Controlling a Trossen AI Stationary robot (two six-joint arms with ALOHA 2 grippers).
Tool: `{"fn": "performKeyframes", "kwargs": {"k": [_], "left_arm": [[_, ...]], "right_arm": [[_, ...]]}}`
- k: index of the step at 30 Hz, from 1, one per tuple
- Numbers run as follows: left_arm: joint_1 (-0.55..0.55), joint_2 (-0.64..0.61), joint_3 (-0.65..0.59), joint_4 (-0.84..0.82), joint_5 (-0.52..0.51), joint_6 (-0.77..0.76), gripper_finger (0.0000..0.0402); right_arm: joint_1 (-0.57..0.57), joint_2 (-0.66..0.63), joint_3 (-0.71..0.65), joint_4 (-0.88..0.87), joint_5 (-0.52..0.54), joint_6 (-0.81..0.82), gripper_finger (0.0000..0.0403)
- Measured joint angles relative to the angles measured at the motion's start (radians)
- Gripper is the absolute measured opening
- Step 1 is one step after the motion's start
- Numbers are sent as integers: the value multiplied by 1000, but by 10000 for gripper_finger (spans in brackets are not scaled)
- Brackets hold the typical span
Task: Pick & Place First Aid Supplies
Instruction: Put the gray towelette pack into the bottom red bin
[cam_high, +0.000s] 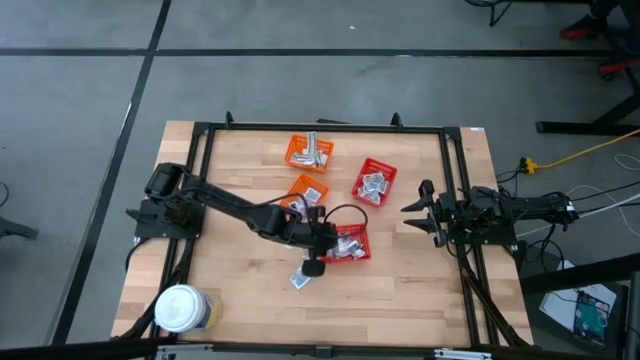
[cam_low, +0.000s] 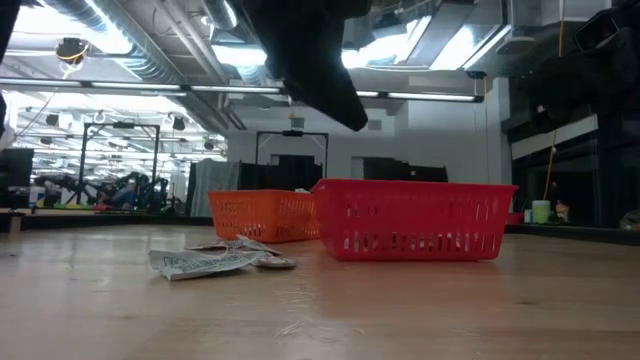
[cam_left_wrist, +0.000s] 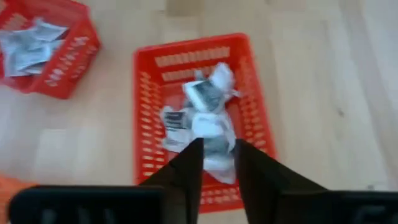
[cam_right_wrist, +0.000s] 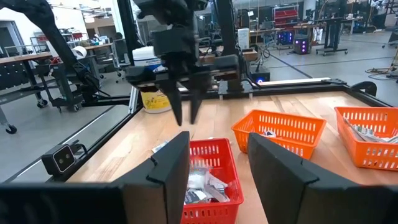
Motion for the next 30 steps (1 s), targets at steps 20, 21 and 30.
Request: {"fn": "performKeyframes", "kwargs": {"k": [20,21,30], "left_arm": [[-125,-36,-1,-255,115,-220,123],[-138,-36,-1,-272,110,-233,123],[-225,-30,-1,-315,30,-376,122]], "right_arm": [[0,0,0,0,0,0,163],[0,0,0,0,0,0,163],[0,0,0,0,0,0,163]]}}
